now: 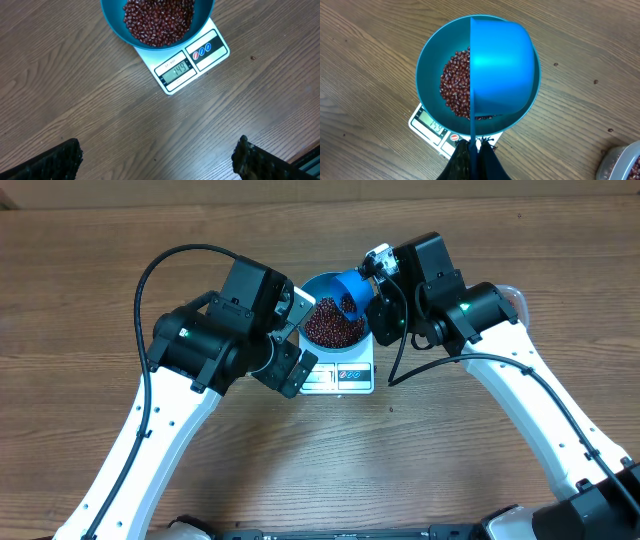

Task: Scoop item into bowl and weigh 150g on scale

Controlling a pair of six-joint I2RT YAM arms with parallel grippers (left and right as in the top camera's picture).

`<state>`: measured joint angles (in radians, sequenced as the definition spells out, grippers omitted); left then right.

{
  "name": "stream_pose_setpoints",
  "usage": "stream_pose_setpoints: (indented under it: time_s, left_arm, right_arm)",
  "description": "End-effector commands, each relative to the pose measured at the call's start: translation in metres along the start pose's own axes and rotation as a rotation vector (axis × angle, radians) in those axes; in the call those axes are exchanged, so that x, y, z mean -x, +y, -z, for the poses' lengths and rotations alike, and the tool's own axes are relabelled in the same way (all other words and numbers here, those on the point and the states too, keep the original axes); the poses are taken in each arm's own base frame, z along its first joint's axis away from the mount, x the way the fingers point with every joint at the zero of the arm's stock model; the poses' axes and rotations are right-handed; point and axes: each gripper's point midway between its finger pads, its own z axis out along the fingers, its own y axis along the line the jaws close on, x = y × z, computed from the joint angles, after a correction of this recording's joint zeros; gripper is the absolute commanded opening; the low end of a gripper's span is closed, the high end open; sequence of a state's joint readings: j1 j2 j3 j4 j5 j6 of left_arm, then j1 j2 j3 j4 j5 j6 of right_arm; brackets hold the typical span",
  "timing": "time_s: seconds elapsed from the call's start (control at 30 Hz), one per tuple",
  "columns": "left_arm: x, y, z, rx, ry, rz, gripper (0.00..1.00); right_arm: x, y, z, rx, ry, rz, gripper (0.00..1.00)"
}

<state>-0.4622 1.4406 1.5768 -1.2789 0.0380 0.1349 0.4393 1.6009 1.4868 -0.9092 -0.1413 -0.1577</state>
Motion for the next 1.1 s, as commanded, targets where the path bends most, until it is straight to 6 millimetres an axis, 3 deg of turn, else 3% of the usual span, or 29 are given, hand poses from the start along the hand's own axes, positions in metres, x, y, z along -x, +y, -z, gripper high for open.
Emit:
stream_pose_setpoints:
  time_s: [0.0,0.53,0.73,1.07]
  left_arm:
    - [0.0,-0.001,0.0,-0.009,-0.003,-0.012,1.0]
    - [0.0,-0.001,0.0,-0.009,-0.003,-0.012,1.0]
    - [0.0,-0.001,0.0,-0.009,-0.003,-0.012,0.99]
    - [0.0,-0.001,0.0,-0.009,-0.003,-0.012,1.0]
  right_arm:
    - [0.016,0.001,0.015,-0.012,-0.058,0.008,0.04]
    - [0.014,0.003,0.015,-0.003,-0.051,-0.002,0.04]
    - [0.013,0.021,0.019,0.172,-0.054,-0.084,0.04]
    - [0.012,0.01,0.024,0.229,-0.061,-0.152,0.04]
